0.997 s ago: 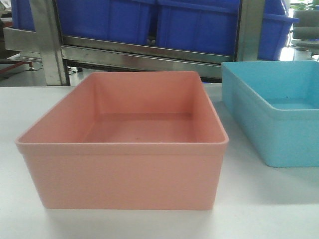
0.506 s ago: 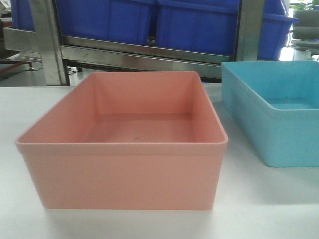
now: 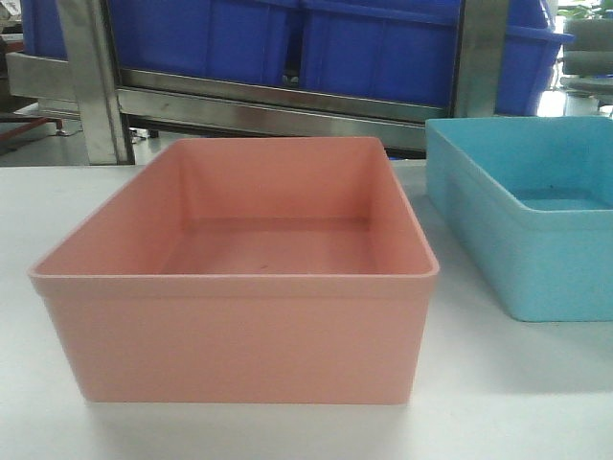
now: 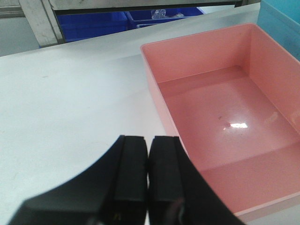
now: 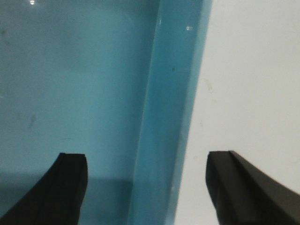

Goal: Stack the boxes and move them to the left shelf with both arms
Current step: 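Lower the right gripper onto the rim of the blue bin, then grip and lift the blue bin with the right gripper over the pink bin, then lower the blue bin into the pink bin and release it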

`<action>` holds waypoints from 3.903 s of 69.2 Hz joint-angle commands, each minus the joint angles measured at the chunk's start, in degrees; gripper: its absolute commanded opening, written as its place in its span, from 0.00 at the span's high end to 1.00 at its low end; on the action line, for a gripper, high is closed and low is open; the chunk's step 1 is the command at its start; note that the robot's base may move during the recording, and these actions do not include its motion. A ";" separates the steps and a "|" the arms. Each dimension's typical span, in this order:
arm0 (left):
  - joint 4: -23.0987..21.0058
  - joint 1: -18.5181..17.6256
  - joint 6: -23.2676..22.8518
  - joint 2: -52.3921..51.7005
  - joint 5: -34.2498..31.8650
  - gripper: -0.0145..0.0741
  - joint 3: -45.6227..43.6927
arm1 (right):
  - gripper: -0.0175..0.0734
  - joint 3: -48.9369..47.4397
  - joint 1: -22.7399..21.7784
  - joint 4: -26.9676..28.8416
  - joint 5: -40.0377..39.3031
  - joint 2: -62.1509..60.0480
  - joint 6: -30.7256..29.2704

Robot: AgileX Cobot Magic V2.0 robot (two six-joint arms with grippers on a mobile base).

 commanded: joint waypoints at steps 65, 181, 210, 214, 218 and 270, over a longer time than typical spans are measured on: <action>0.78 -0.39 0.07 -0.30 -4.09 0.85 -1.77 | 0.75 -3.95 -2.81 12.85 4.83 -14.70 3.19; 0.56 -0.39 0.07 -0.30 -4.19 0.85 -1.77 | 0.75 1.45 48.51 -14.24 2.03 -22.60 69.84; 0.56 -0.39 0.07 -0.30 -4.19 0.85 -1.77 | 0.75 5.20 48.51 -15.34 -0.07 -19.57 69.89; 0.56 -0.39 0.07 -0.30 -4.19 0.85 -1.77 | 0.75 5.35 48.51 -14.97 -0.20 -18.95 69.89; 0.56 -0.39 0.07 -0.30 -4.19 0.85 -1.77 | 0.75 5.35 48.51 -14.57 -0.20 -18.35 69.89; 0.56 -0.39 0.07 -0.30 -4.19 0.84 -1.77 | 0.15 5.28 48.51 -15.55 5.55 -16.21 63.79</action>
